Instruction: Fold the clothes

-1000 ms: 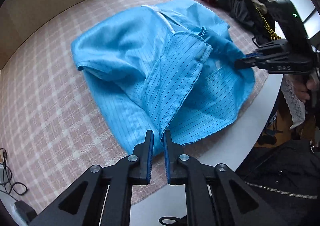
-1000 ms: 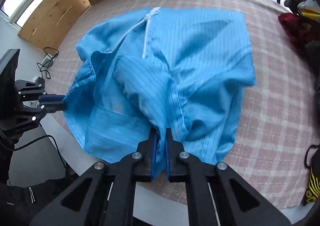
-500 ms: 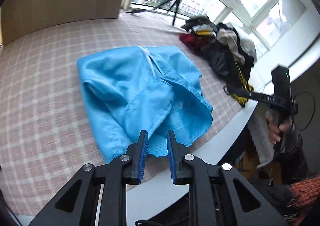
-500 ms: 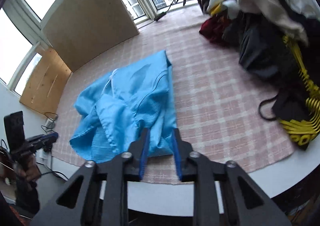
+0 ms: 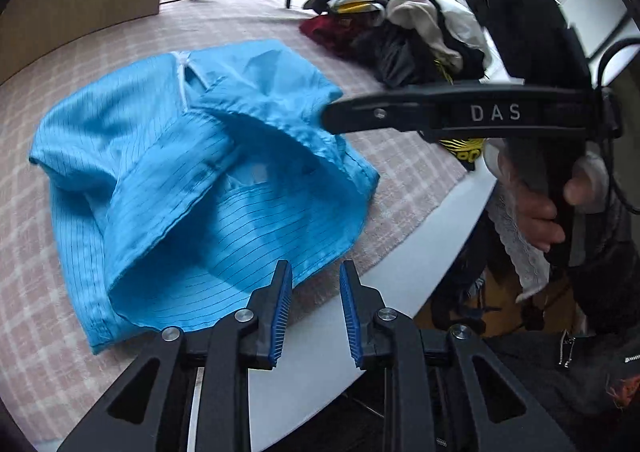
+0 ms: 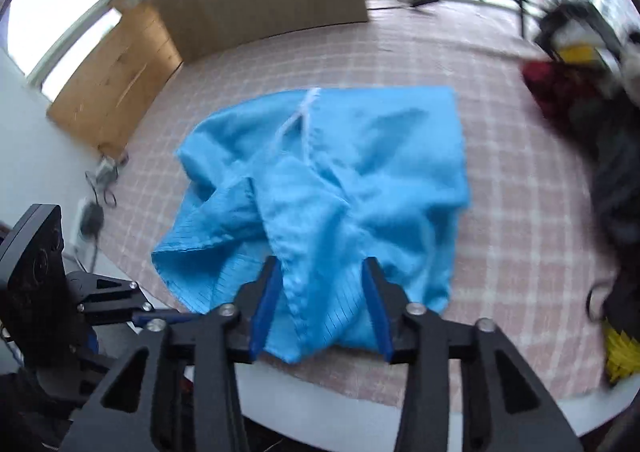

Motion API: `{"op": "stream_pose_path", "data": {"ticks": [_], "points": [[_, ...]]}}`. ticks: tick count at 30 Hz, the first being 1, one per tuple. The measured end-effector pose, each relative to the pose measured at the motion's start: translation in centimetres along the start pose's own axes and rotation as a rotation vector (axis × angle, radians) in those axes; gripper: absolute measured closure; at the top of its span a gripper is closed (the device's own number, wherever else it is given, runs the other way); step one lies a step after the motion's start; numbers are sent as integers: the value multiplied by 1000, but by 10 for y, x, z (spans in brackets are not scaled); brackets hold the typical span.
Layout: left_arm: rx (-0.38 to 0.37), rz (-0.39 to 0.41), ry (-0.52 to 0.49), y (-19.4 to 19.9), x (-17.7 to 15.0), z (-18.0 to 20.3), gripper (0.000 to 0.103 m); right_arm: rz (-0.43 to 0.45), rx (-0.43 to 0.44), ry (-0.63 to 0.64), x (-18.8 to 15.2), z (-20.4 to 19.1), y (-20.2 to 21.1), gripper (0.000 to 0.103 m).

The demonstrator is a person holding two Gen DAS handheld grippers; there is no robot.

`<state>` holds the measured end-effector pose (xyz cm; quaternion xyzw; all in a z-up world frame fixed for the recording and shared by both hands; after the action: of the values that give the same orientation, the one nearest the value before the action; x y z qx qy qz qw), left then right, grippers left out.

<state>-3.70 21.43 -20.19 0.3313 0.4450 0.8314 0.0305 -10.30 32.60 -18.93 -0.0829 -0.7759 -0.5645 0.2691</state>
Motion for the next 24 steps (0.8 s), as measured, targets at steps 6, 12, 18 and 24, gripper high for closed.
{"op": "stream_pose_path", "data": {"ticks": [6, 12, 18, 24], "points": [[77, 72, 134, -6, -2, -9, 80, -123, -61, 245, 15, -30, -46, 56], [197, 85, 227, -23, -7, -24, 80, -194, -2, 238, 5, -1, -62, 82], [267, 81, 279, -24, -10, -28, 80, -163, 162, 26, -7, 56, -38, 83], [256, 120, 209, -25, 27, 0, 75, -169, 290, -80, -16, 76, -42, 83]]}}
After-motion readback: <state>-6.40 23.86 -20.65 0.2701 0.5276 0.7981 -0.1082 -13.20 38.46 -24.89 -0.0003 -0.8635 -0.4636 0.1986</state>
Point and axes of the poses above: each gripper's, at about its wrist camera, not at the fingertips, and y roughly against the way its jaws point, z to its right, x to its top, the point moved 5 cm from there along -y, roughly the way its jaws point, and after that the axes turned 7 degrees about z, right-handed, at the moved point
